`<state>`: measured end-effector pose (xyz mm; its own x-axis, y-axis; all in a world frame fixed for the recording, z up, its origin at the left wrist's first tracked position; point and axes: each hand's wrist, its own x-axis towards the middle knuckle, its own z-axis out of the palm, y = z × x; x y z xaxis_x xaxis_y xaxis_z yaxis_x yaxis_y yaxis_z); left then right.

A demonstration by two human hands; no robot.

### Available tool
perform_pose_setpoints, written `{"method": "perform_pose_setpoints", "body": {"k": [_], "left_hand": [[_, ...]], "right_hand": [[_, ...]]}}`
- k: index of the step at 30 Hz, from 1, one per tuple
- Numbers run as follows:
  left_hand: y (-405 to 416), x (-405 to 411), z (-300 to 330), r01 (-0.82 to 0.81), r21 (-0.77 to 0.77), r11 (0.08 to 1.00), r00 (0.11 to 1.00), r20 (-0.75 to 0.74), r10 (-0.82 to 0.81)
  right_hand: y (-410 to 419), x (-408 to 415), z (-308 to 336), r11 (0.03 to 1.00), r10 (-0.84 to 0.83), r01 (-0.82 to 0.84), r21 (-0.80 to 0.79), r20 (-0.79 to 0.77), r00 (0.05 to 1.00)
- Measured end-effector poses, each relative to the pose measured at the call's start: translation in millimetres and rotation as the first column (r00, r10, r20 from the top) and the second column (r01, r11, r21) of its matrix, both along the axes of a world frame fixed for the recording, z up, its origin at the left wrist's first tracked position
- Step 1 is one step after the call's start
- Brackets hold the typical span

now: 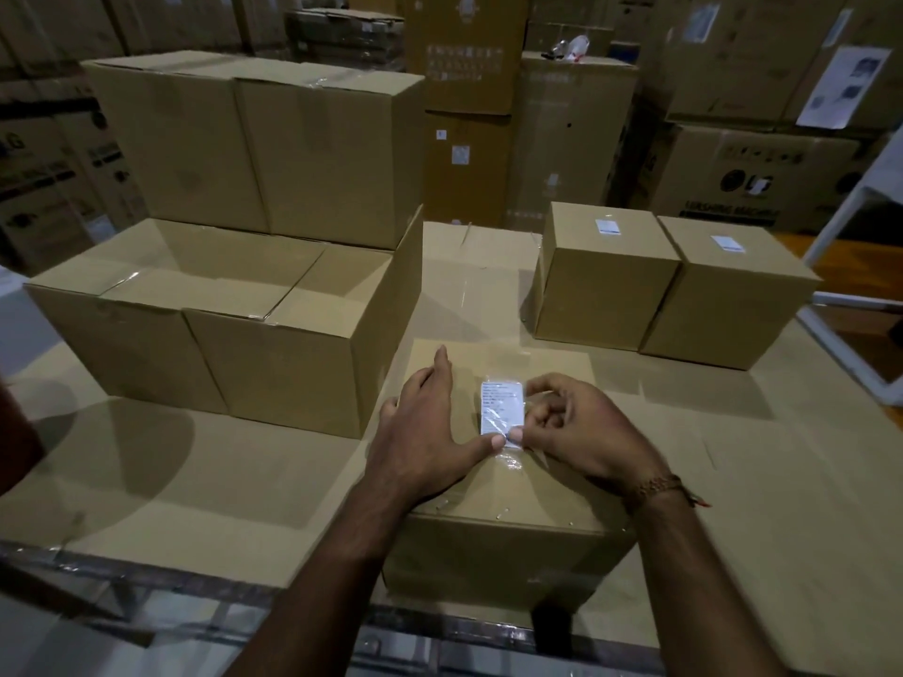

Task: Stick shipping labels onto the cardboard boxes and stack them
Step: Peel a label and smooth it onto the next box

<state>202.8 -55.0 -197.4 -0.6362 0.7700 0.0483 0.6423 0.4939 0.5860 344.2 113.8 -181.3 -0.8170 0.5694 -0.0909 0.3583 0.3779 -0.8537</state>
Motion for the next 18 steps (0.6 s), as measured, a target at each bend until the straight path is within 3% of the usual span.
{"method": "perform_pose_setpoints", "body": {"k": [6, 13, 18], "left_hand": [[0, -4, -3, 0.005, 0.022, 1.000, 0.999, 0.036, -0.005], [-6, -11, 0, 0.055, -0.021, 0.998, 0.991, 0.120, -0.052], [-6, -10, 4, 0.069, -0.055, 0.996, 0.987, 0.147, -0.060]], "right_hand": [[4, -1, 8, 0.992, 0.123, -0.124, 0.011, 0.082, 0.989], [8, -8, 6, 0.963, 0.138, -0.189, 0.190, 0.254, 0.957], [6, -9, 6, 0.964, 0.139, -0.194, 0.182, 0.278, 0.951]]}}
